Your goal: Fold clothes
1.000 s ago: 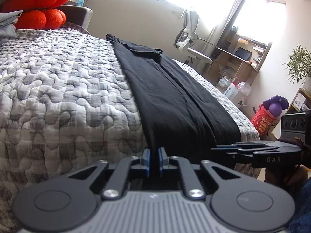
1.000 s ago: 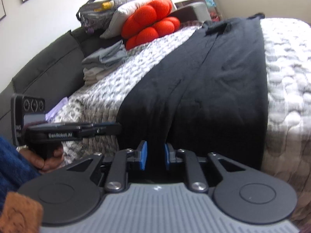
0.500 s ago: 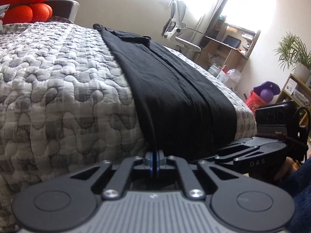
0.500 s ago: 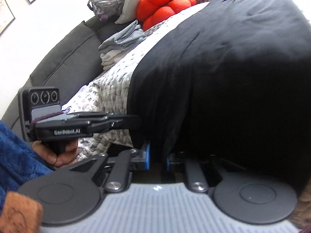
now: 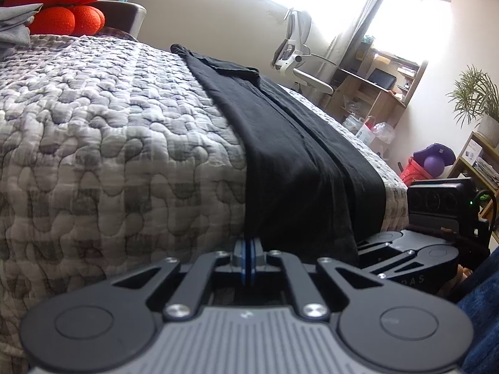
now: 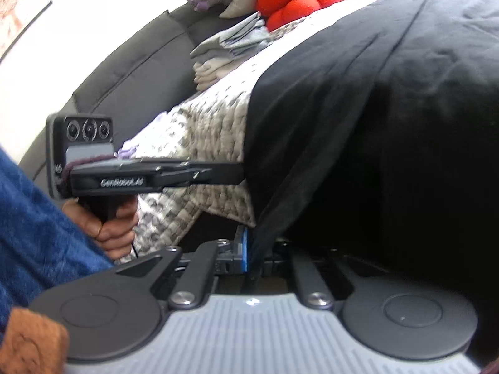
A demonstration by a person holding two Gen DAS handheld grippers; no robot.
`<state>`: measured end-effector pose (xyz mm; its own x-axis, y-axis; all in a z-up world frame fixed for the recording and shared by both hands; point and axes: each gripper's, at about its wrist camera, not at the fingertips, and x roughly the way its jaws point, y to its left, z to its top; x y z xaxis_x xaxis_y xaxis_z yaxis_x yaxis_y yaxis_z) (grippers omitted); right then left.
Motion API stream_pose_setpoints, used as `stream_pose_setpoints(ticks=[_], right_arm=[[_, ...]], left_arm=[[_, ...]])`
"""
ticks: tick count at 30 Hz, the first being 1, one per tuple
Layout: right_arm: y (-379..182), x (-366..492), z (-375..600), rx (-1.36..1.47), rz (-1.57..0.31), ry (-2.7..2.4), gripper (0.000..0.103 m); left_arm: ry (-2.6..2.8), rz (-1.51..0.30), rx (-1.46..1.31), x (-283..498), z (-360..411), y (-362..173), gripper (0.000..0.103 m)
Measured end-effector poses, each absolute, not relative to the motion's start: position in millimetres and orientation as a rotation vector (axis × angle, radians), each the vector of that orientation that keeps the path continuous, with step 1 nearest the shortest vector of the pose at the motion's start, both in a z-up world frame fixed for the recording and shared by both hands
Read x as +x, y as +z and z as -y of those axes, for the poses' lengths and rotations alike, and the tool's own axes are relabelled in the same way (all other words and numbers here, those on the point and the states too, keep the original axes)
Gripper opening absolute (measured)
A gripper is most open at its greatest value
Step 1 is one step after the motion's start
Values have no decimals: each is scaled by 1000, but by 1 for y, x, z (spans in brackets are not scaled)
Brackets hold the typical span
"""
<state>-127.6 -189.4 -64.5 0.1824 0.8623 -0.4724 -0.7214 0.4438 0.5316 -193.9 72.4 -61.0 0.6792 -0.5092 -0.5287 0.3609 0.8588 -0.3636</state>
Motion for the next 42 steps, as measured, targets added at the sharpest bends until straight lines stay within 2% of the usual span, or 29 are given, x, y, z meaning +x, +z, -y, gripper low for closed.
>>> stream_pose_setpoints(ticks=[6, 15, 17, 18, 19, 21, 32, 42], right_arm=[[-56, -130, 201, 135, -827, 1101, 17], [-36, -128, 270, 456, -672, 1168, 20], [-30, -129, 282, 489, -630, 1147, 26], [-27, -131, 283, 462, -621, 1100, 34], [-25, -134, 283, 436, -615, 1054, 35], [-27, -139, 290, 413, -636, 971, 35], [-81, -171, 331, 451, -738, 675, 35], [-85, -161, 320, 412, -705, 707, 35]], left_arm=[[-482, -679, -233, -194, -72, -65, 3], [-479, -648, -291, -197, -82, -53, 11], [-483, -640, -286, -197, -80, -50, 16], [-485, -635, -283, -197, -79, -49, 22], [-489, -632, -281, -197, -77, -49, 30], [-494, -629, -273, -198, -74, -50, 34], [-529, -663, -277, -192, -62, -69, 34], [-554, -685, -263, -186, -51, -82, 34]])
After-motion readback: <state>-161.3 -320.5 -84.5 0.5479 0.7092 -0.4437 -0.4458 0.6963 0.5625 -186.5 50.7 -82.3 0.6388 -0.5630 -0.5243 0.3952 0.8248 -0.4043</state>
